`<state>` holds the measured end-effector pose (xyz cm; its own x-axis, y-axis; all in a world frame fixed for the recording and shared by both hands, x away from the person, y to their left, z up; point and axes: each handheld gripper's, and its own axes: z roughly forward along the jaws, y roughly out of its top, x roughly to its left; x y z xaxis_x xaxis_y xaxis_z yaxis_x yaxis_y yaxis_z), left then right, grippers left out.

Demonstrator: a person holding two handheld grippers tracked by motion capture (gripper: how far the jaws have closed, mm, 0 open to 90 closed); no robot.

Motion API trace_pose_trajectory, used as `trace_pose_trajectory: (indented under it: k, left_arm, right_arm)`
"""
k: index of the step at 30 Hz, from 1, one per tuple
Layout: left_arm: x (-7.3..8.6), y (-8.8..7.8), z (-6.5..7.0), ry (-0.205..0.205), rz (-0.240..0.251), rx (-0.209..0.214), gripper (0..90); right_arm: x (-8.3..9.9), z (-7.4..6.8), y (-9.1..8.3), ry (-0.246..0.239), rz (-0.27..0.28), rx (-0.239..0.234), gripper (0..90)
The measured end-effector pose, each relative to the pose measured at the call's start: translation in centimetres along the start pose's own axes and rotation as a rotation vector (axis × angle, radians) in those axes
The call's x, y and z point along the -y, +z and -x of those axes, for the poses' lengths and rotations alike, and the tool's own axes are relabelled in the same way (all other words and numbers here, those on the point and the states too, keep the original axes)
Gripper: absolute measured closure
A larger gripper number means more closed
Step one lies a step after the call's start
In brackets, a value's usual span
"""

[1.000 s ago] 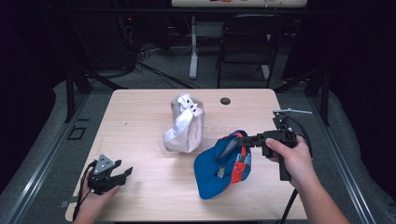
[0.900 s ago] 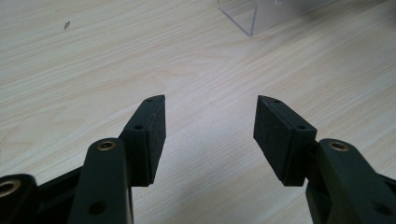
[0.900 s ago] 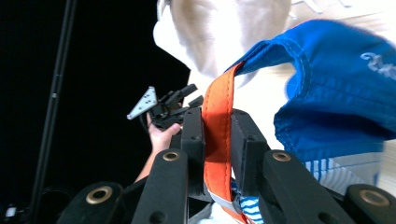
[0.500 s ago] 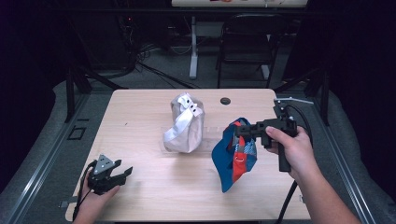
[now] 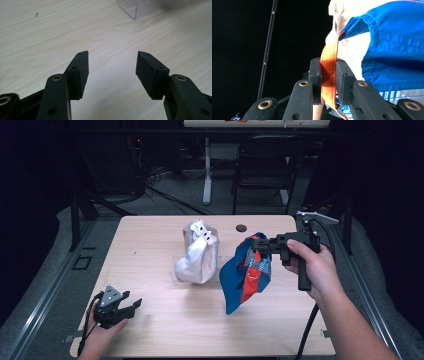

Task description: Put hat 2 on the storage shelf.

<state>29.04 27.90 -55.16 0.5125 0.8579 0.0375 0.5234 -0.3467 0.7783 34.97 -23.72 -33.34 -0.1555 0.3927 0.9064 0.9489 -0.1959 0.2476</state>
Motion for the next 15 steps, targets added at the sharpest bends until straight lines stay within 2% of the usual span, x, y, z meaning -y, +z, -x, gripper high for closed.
trace_pose_trajectory:
  k: [7, 13, 15]
  left_arm:
    - [0.0, 0.0, 0.0, 0.003, -0.001, 0.002, 44.5]
    - [0.0, 0.0, 0.0, 0.005, -0.003, 0.001, 44.5]
    - [0.0, 0.0, 0.0, 0.006, -0.002, 0.002, 44.5]
  right_arm:
    - [-1.4, -0.8, -0.4, 0.011, 0.038, -0.019, 77.3]
    - [-2.7, -1.4, -0.6, 0.009, 0.076, 0.003, 77.3]
    - [-3.6, -1.6, -0.6, 0.009, 0.100, 0.014, 77.3]
